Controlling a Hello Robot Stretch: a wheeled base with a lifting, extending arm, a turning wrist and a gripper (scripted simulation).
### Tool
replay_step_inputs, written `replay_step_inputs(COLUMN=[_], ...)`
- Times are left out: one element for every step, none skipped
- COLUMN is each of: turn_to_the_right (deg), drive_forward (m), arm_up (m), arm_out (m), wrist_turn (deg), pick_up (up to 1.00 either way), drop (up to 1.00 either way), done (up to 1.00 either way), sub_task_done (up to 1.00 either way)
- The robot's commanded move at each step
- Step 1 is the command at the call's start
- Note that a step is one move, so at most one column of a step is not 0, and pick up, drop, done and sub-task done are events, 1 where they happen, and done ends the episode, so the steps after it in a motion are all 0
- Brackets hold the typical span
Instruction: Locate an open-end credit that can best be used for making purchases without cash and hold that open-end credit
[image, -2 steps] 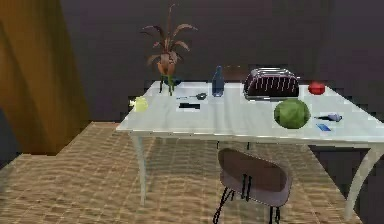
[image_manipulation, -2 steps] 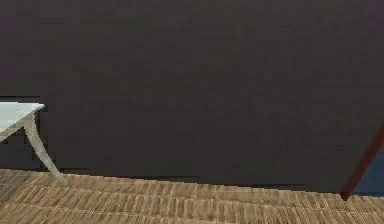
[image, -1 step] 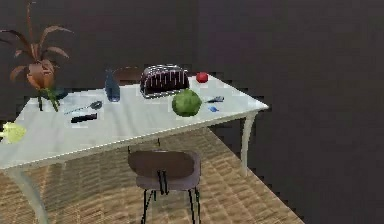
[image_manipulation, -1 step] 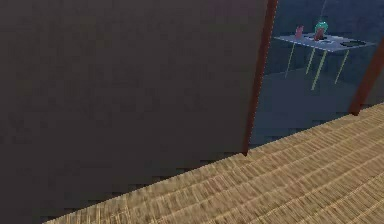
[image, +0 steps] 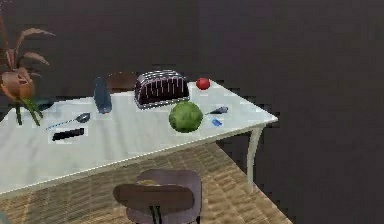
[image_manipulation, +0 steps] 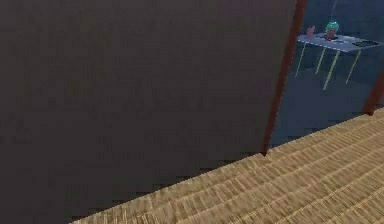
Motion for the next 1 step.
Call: replay_step_inputs(turn_to_the_right=[30.0], drive_forward=[0.0], arm_up=[0.0], arm_out=[0.0], wrist_turn=[0.0], pick_up=[0.0], drop=[0.0], done=[0.0], sub_task_done=[0.0])
